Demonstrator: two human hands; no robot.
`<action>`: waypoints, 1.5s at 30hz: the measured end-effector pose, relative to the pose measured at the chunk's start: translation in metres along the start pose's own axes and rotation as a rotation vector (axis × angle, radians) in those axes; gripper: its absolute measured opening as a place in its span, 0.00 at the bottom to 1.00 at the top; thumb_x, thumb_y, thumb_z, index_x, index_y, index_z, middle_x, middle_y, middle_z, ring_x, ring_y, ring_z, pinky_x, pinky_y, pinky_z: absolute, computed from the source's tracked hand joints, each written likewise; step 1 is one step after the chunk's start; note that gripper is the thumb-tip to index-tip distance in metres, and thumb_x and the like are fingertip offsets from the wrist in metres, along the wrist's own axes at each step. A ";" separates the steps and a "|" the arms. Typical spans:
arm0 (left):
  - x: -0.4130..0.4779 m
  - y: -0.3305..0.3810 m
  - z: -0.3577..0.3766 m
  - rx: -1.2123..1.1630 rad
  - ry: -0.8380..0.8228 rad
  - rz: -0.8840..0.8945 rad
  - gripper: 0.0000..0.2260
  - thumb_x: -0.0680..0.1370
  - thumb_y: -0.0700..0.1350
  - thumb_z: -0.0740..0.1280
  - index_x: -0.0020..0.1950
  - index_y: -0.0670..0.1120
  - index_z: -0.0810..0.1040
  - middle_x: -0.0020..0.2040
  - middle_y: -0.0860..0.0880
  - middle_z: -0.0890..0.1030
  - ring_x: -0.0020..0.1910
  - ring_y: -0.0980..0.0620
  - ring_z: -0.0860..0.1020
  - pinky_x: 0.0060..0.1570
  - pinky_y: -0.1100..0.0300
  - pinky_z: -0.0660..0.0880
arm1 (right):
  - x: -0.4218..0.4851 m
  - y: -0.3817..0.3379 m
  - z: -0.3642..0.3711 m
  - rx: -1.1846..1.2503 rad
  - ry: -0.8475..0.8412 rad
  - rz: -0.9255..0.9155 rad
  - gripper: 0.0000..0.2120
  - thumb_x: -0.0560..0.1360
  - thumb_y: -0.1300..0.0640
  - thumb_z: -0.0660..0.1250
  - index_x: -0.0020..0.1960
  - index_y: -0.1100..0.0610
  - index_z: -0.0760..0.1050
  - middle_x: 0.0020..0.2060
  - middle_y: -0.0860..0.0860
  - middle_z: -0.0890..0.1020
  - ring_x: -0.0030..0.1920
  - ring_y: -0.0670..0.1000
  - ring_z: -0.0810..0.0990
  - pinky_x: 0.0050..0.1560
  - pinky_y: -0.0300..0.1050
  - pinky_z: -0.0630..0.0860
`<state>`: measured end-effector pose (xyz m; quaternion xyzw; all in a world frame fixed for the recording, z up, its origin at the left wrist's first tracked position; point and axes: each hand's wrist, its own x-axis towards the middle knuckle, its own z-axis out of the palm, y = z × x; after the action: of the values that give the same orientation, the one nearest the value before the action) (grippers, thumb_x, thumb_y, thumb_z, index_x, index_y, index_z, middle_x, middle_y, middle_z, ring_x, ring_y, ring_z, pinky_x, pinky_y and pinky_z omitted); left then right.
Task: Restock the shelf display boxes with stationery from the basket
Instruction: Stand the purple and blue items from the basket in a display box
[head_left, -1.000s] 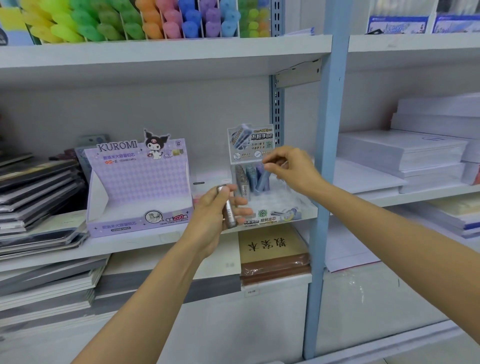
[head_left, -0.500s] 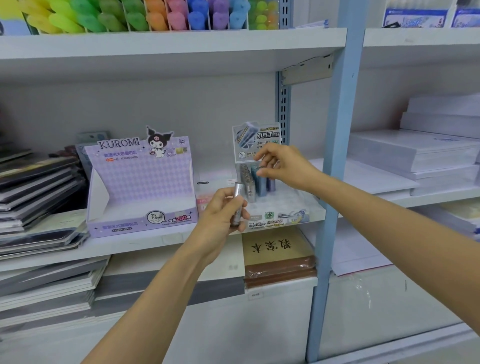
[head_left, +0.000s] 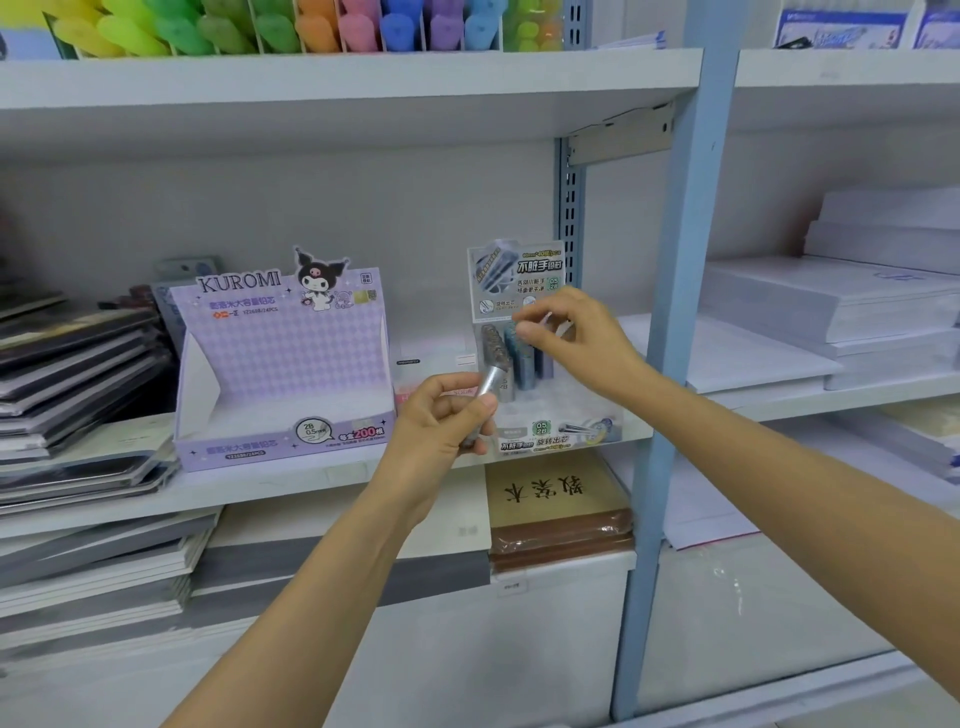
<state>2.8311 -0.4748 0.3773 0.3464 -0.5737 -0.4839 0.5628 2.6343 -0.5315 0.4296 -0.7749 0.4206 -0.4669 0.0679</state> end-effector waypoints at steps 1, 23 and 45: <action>0.000 0.001 0.000 0.015 0.003 0.005 0.12 0.75 0.40 0.72 0.57 0.43 0.77 0.34 0.50 0.81 0.33 0.54 0.78 0.35 0.63 0.76 | -0.002 -0.007 -0.004 0.099 -0.054 -0.006 0.10 0.77 0.52 0.68 0.57 0.53 0.80 0.48 0.46 0.79 0.43 0.45 0.78 0.43 0.39 0.74; -0.019 0.031 0.028 0.125 0.179 0.247 0.07 0.77 0.43 0.70 0.54 0.44 0.81 0.45 0.47 0.86 0.47 0.48 0.84 0.47 0.59 0.80 | -0.053 -0.052 -0.004 0.447 -0.012 0.062 0.11 0.77 0.55 0.69 0.58 0.57 0.79 0.48 0.52 0.82 0.49 0.51 0.80 0.51 0.46 0.80; -0.036 -0.019 0.005 1.272 -0.054 0.510 0.18 0.79 0.44 0.64 0.70 0.48 0.72 0.73 0.52 0.70 0.69 0.52 0.69 0.64 0.59 0.68 | -0.031 -0.021 0.017 0.126 -0.097 0.066 0.10 0.78 0.60 0.66 0.58 0.59 0.76 0.46 0.54 0.82 0.47 0.54 0.83 0.51 0.55 0.80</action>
<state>2.8282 -0.4453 0.3490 0.4513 -0.8238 0.0863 0.3320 2.6534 -0.5005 0.4103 -0.7764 0.4120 -0.4520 0.1521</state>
